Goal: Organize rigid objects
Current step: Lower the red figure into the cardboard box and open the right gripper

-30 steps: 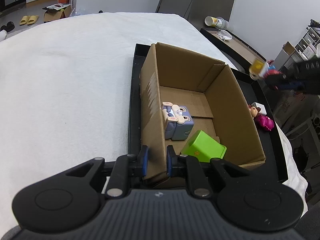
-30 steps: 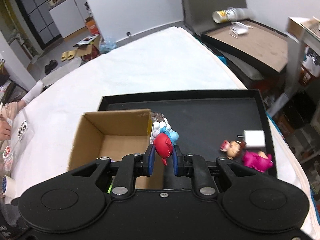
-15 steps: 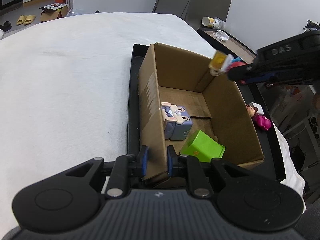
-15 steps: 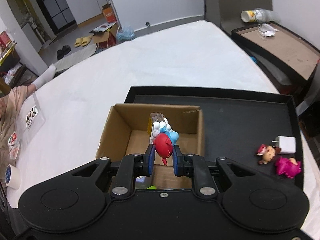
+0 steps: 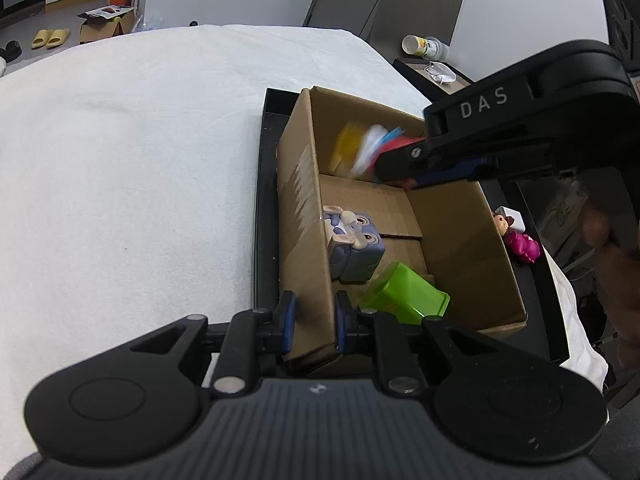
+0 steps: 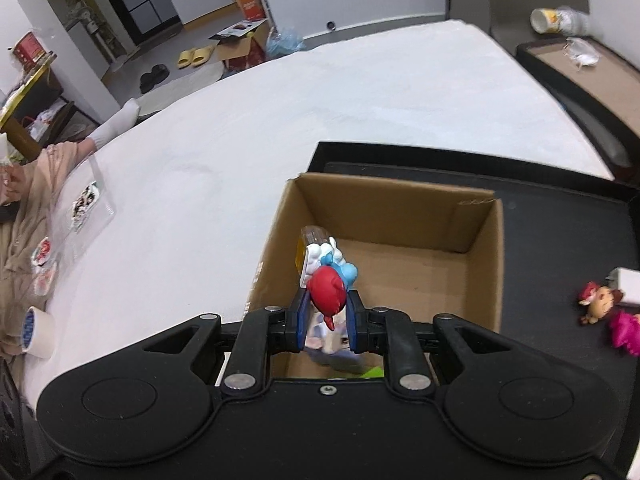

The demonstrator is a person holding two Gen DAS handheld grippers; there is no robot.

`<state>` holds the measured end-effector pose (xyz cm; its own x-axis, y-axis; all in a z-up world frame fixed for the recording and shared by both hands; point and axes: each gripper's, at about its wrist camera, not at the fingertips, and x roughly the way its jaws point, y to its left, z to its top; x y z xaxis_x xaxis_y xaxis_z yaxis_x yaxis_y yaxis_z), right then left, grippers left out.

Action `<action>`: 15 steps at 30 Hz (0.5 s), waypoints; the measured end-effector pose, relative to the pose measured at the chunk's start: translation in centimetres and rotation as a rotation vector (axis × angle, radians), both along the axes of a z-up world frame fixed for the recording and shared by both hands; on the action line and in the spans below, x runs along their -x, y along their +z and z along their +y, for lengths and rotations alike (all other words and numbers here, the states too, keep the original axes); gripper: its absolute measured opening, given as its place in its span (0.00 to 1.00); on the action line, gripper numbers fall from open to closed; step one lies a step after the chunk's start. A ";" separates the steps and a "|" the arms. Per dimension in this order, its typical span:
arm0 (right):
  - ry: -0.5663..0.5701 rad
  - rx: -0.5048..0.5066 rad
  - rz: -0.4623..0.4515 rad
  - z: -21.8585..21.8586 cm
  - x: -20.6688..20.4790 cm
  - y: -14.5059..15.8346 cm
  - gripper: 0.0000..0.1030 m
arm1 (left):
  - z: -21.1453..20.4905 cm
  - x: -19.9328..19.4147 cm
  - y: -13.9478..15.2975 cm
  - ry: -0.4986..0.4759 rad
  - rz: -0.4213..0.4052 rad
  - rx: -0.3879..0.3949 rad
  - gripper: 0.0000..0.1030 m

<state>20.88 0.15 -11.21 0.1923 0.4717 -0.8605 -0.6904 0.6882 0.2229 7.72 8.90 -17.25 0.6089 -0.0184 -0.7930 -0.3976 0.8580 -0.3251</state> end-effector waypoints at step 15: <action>-0.073 0.002 -0.009 -5.6 -0.9 1.1 0.31 | 0.0 0.0 0.0 -0.002 -0.001 -0.006 0.17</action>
<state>21.74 -5.48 -10.07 0.2340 0.4544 -0.8595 -0.6400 0.7375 0.2156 7.68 8.95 -17.21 0.6098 -0.0154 -0.7924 -0.3952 0.8607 -0.3208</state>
